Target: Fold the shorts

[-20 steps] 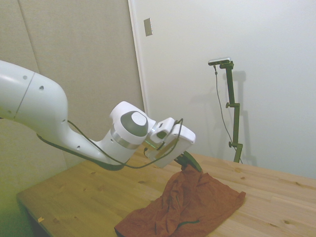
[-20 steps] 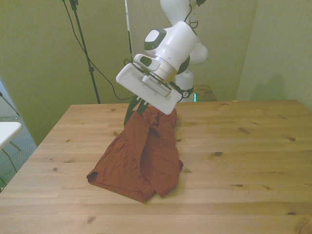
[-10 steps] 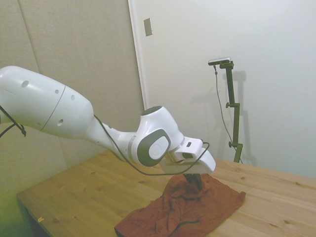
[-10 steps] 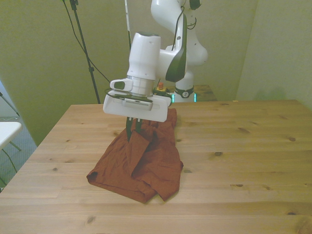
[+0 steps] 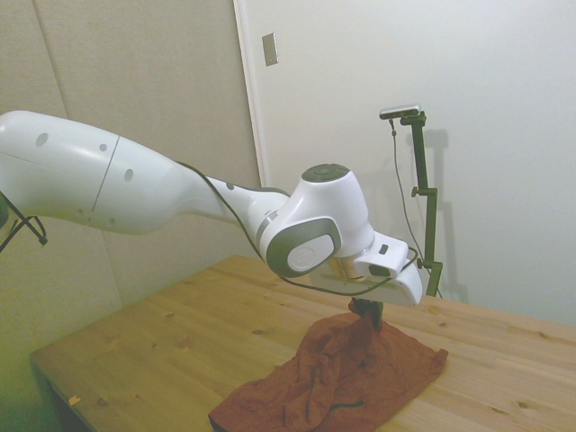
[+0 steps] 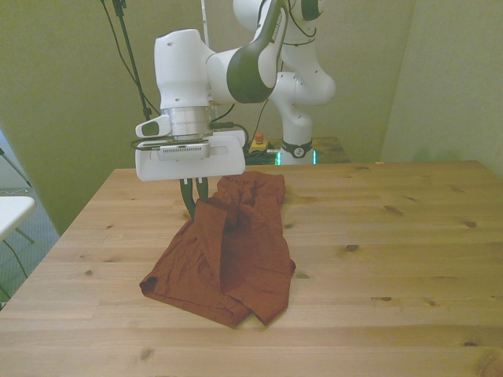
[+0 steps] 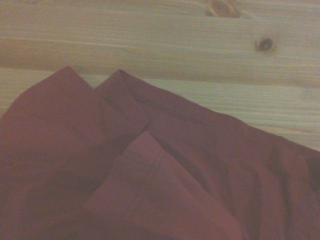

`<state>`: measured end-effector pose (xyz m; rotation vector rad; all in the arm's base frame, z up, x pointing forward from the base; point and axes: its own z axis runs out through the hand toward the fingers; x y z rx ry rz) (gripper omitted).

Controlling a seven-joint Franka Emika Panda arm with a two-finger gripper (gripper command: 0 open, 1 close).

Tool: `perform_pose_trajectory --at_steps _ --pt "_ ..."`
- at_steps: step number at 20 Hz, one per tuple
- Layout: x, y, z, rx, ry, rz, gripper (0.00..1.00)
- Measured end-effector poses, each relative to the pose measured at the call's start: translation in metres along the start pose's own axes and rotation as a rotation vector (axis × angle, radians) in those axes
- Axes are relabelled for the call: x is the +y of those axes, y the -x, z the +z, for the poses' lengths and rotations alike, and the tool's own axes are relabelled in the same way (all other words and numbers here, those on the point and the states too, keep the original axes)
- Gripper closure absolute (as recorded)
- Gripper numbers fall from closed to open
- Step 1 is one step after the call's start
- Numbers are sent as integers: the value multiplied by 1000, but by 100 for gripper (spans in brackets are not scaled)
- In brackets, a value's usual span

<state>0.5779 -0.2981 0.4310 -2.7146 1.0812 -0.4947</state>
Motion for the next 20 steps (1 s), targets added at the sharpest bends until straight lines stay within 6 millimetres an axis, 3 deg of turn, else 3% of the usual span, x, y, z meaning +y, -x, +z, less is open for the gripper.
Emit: perform_pose_trajectory --at_steps 5,13,20 --pt "3 -17 13 -115 -124 -19 100" --pt "10 -44 10 -204 -202 -47 100" --pt "37 -70 -3 -245 -275 -37 100"
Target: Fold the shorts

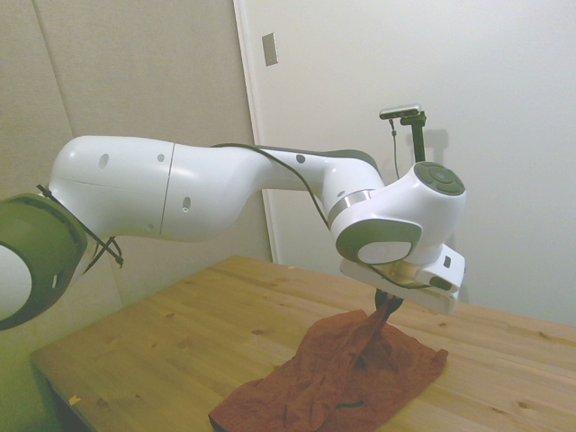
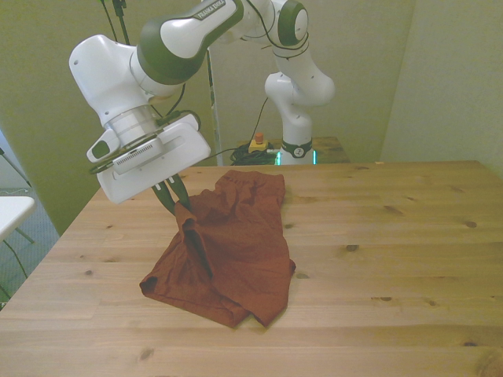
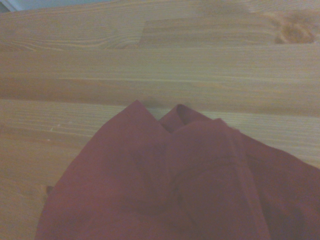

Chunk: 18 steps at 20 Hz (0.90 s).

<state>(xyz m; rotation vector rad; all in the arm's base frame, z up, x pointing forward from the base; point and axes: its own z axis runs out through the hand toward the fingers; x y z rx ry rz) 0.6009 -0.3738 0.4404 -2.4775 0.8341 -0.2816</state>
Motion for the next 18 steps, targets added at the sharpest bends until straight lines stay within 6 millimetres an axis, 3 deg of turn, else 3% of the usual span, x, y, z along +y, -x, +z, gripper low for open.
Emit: perform_pose_trajectory --at_steps 5,6,11,18 --pt "7 -12 -4 0 -6 -2 100" --pt "10 -13 -4 -5 -7 0 0" --pt "31 -19 -3 -31 -81 17 0" --pt "59 -28 -22 -18 -166 51 0"
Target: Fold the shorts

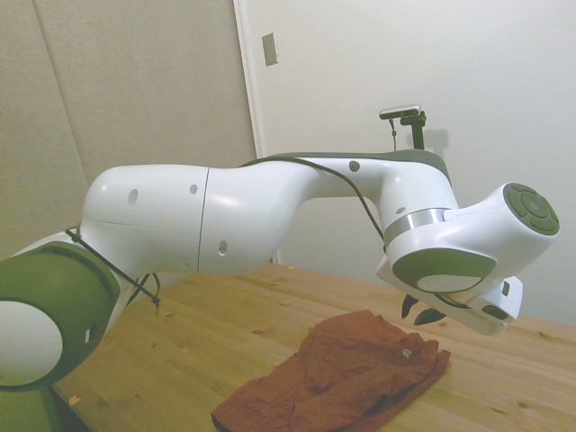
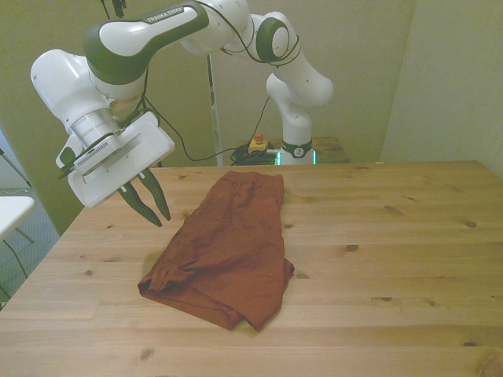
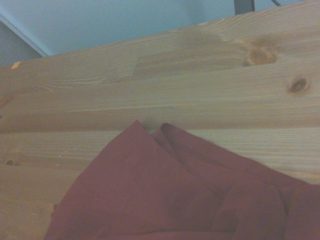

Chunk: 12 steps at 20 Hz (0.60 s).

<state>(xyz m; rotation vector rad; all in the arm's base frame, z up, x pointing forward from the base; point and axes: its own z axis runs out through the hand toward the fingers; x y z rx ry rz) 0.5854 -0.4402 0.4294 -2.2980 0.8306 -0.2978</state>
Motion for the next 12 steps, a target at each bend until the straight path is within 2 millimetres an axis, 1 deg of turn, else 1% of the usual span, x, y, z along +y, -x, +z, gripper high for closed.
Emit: perform_pose_trajectory --at_steps 2,5,7,9,12 --pt "-1 -1 0 0 -3 -4 0" --pt "-10 0 -2 1 5 -12 0" --pt "-21 3 -1 6 76 12 0" --pt "-39 12 6 27 151 66 0" --pt "-77 39 19 56 264 142 0"
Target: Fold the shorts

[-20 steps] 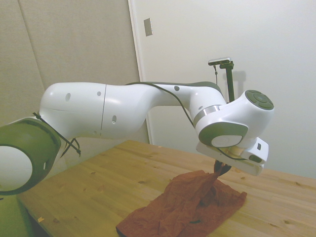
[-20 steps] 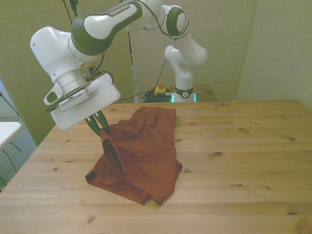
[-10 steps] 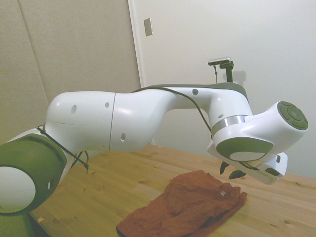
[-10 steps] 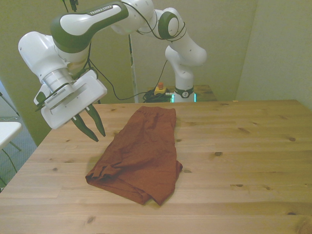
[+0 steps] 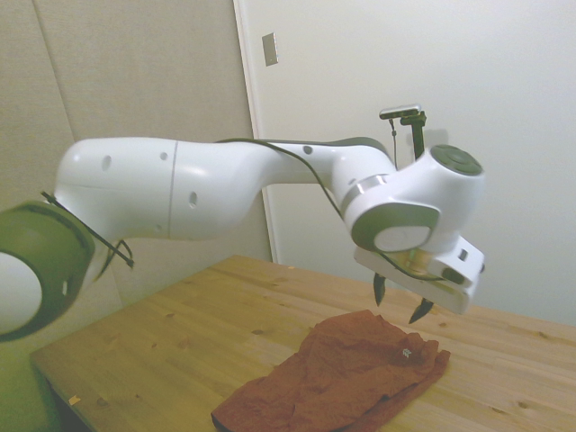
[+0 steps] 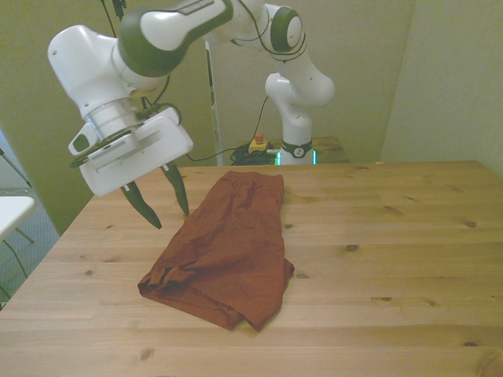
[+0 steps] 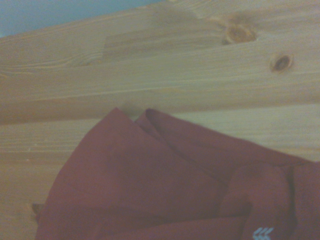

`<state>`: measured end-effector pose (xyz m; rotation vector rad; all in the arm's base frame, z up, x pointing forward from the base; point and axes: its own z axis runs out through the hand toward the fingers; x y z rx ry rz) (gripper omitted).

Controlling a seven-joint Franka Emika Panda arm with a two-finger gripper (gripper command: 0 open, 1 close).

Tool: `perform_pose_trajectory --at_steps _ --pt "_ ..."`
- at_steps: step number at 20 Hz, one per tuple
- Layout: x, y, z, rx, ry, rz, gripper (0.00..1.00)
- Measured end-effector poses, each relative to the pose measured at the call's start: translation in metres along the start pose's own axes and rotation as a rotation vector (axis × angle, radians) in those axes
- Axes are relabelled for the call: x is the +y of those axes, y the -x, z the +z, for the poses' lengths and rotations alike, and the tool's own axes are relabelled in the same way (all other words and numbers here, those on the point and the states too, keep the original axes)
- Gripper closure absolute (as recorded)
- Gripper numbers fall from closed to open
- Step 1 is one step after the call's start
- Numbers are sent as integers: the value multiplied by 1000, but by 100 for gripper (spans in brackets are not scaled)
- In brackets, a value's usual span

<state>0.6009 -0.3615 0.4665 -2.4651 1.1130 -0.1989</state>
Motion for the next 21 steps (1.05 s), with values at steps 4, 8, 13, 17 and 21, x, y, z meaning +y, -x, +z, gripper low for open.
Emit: perform_pose_trajectory --at_steps 4,8,13,17,21 --pt "-69 69 1 45 139 98 0" --pt "-138 166 22 60 235 154 0" --pt "-179 297 23 37 272 84 0" --pt "-152 369 10 27 279 64 0" --pt "-87 415 8 -25 317 100 0"
